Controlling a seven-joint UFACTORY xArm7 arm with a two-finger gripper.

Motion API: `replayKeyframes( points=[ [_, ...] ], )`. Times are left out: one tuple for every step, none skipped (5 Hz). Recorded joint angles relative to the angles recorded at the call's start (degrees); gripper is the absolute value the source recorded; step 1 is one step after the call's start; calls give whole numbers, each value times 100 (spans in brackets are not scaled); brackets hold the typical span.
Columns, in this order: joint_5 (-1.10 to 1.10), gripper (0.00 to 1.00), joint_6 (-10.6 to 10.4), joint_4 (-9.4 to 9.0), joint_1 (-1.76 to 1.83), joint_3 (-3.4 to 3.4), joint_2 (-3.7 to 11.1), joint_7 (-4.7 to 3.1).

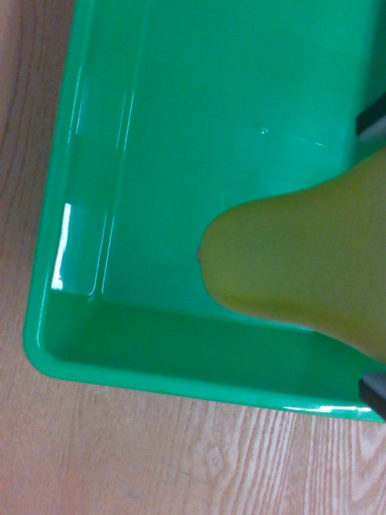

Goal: Pick fruit

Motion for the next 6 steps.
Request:
replayKeyframes(
  points=[
    [4,100,151,95,-3,1,-57,2],
    [4,100,151,95,-3,1,-57,2],
    [7,100,271,170,-5,2,-102,3],
    [7,100,271,170,-5,2,-102,3],
    [9,100,359,224,-6,2,-135,4],
    [9,100,359,224,-6,2,-135,4]
  ],
)
